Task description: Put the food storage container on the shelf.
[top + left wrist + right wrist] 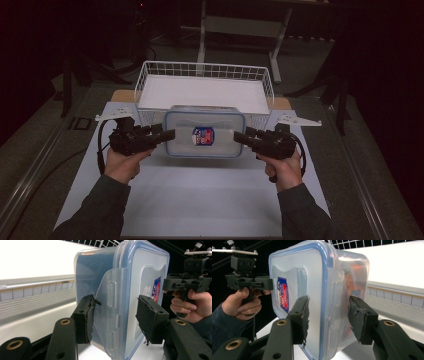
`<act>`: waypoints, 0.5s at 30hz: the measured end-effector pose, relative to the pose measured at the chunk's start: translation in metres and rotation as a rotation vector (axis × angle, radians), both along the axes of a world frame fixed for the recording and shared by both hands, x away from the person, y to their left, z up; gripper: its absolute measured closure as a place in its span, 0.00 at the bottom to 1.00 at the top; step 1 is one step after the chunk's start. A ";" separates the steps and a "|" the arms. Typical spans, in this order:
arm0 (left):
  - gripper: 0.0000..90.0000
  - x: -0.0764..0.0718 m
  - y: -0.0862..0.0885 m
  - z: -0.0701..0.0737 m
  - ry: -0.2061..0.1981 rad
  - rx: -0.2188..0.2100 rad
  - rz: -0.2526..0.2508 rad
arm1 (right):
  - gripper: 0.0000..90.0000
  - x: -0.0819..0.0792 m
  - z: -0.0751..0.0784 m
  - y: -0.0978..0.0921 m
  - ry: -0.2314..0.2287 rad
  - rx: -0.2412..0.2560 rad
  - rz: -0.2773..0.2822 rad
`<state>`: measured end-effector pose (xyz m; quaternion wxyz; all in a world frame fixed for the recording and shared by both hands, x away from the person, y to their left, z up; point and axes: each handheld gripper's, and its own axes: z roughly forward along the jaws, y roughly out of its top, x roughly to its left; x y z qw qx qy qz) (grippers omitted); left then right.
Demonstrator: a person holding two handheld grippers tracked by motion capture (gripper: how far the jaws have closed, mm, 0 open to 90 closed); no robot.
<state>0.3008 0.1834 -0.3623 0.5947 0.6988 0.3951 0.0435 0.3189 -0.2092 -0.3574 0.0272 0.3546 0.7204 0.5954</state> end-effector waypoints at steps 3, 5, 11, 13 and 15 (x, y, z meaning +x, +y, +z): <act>0.54 0.002 0.000 0.004 -0.007 0.000 0.002 | 0.58 0.002 0.002 0.000 -0.005 0.006 -0.002; 0.54 0.004 0.001 0.008 -0.016 0.002 0.004 | 0.58 0.004 0.005 0.001 -0.010 0.010 -0.003; 0.54 0.010 0.001 0.019 -0.031 -0.001 0.008 | 0.58 0.011 0.015 0.002 -0.032 0.016 -0.001; 0.54 0.013 0.002 0.022 -0.038 -0.006 0.012 | 0.58 0.013 0.018 0.002 -0.040 0.018 -0.002; 0.54 0.016 0.002 0.024 -0.041 -0.011 0.014 | 0.58 0.016 0.021 0.002 -0.042 0.021 -0.003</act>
